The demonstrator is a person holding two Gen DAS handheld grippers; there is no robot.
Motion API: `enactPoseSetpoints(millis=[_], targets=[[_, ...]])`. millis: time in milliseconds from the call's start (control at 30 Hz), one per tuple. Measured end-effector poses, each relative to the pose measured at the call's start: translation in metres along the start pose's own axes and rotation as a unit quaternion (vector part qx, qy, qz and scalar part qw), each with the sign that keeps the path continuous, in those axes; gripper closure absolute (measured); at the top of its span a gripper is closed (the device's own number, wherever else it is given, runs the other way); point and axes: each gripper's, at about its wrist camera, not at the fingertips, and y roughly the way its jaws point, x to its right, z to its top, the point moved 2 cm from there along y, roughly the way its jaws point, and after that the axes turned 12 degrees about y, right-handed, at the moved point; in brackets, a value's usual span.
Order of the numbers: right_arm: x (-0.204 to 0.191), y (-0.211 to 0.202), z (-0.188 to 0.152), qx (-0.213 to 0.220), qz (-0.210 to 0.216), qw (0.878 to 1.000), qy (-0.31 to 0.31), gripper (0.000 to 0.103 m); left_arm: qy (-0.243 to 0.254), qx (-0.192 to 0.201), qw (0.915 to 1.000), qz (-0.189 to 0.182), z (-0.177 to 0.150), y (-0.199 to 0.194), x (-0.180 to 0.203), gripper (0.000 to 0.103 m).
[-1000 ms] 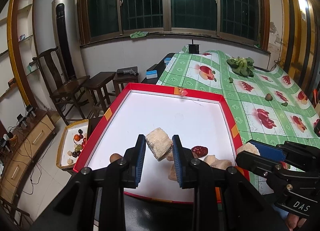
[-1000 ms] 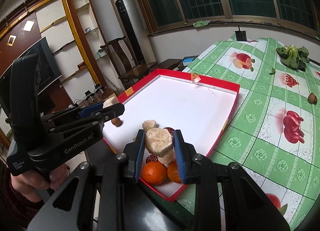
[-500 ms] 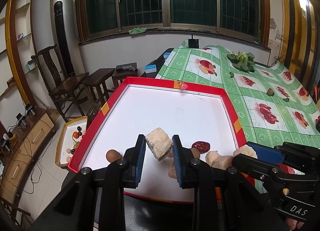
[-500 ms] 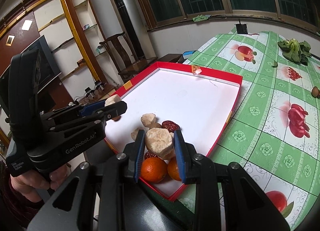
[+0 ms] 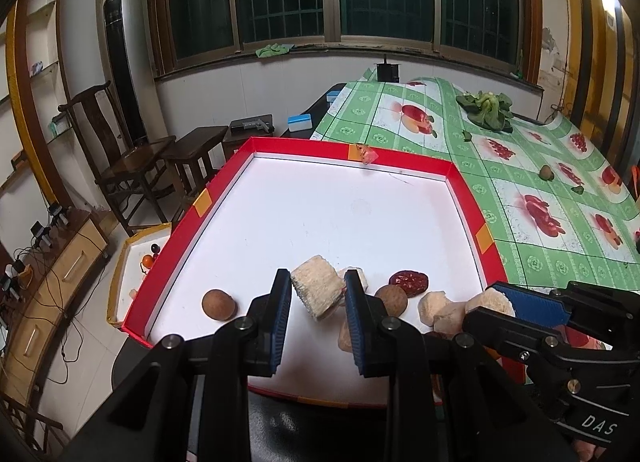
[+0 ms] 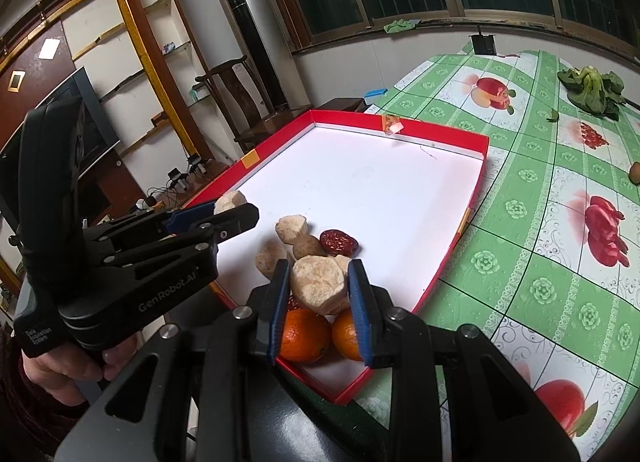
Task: Organize fruits
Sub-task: 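Lower the cake and cube into the tray and open both grippers, then move both open grippers back to the red date and brown fruit on the table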
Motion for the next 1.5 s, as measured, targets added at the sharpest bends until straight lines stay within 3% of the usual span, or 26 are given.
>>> enactPoseSetpoints(millis=[533, 600, 667, 700, 900, 1367, 1500], targets=[[0.008, 0.008, 0.003, -0.002, -0.004, 1.000, 0.013, 0.068, -0.003, -0.021, 0.9998, 0.001, -0.003, 0.019, 0.000, 0.077], [0.011, 0.008, 0.005, -0.002, -0.002, 1.000, 0.023, 0.053, -0.007, -0.026, 0.9996, 0.000, -0.004, 0.021, -0.001, 0.076], [0.016, 0.005, 0.007, 0.006, 0.003, 0.999, 0.035, 0.045, -0.008, -0.028, 0.9996, -0.001, -0.004, 0.023, -0.001, 0.072], [0.018, 0.003, 0.008, 0.011, 0.009, 0.999, 0.041, 0.045, -0.009, -0.029, 0.9996, 0.001, -0.004, 0.023, -0.002, 0.065], [0.030, -0.002, 0.012, 0.021, 0.024, 0.996, 0.081, 0.044, -0.018, -0.021, 0.9996, 0.005, -0.002, 0.019, -0.004, 0.053], [0.039, -0.009, 0.014, 0.025, 0.029, 0.995, 0.096, 0.042, -0.004, -0.008, 1.0000, 0.000, 0.006, 0.007, 0.004, 0.052], [0.068, -0.037, 0.031, 0.061, -0.027, 0.994, 0.081, 0.042, 0.007, 0.003, 1.0000, 0.006, 0.012, 0.001, 0.008, 0.052]])
